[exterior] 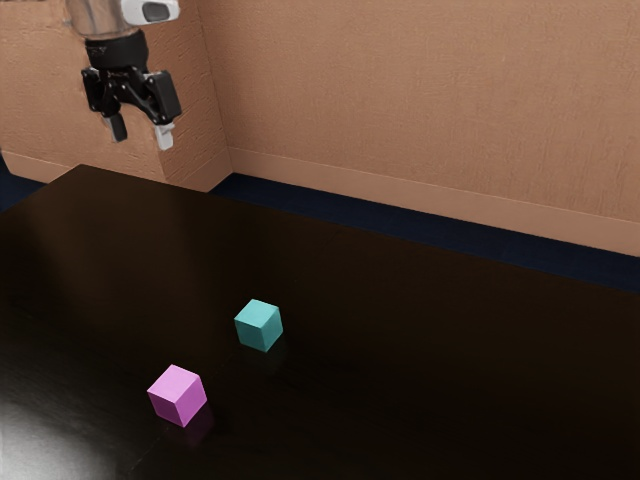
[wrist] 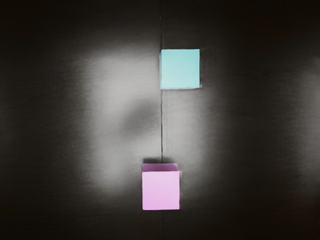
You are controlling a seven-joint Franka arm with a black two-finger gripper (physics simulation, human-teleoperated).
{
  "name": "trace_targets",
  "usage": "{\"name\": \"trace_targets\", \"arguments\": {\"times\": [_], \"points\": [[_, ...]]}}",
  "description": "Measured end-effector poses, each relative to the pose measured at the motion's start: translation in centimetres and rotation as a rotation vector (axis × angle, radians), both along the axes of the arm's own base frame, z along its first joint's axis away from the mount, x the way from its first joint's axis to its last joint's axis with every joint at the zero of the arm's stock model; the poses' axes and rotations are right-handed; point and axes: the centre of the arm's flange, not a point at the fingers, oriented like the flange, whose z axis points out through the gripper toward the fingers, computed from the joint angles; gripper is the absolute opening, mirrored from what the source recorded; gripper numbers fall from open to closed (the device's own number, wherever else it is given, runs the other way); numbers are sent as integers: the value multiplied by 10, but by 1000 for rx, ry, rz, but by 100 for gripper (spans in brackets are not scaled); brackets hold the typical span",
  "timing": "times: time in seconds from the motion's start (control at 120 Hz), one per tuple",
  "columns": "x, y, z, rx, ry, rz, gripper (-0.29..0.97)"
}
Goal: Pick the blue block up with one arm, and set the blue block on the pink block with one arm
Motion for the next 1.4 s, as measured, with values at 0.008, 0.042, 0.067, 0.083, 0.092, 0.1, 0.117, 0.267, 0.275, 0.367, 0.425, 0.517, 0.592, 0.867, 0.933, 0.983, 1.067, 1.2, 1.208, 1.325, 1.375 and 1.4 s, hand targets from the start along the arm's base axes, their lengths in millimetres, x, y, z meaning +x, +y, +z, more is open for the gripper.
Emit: {"name": "trace_targets", "arguments": {"times": [0.008, 0.042, 0.067, 0.083, 0.092, 0.1, 0.117, 0.267, 0.275, 0.367, 0.425, 0.517, 0.592, 0.867, 0.933, 0.983, 1.067, 1.2, 1.208, 1.325, 1.375, 1.4], "points": [[0, -5, 0, 1, -2, -9, 68], [1, -21, 1, 3, -11, -40, 68], [2, -32, 2, 4, -16, -61, 68], [2, -39, 2, 5, -20, -74, 68], [2, -42, 2, 5, -21, -79, 68], [2, -45, 2, 6, -22, -85, 68], [2, -50, 2, 6, -25, -95, 68], [-9, -66, 45, 4, -121, -130, 68], [-13, -65, 58, 6, -147, -128, 68], [-47, -45, 136, 111, -297, -81, 68], [-24, -60, 115, 158, -248, -95, 68], [59, -76, 5, 224, -48, -95, 68], [109, -45, -79, 262, 73, -23, 68], [159, -19, -208, 248, 222, 79, 68], [174, 7, -250, 228, 266, 120, 68], [188, 18, -284, 215, 287, 133, 68], [201, 25, -312, 174, 281, 139, 68], [212, 9, -331, 92, 232, 106, 68], [213, 8, -332, 87, 228, 103, 68], [220, -1, -343, 41, 192, 79, 68], [221, -4, -348, 30, 189, 70, 68], [222, -7, -350, 24, 188, 64, 68]]}}
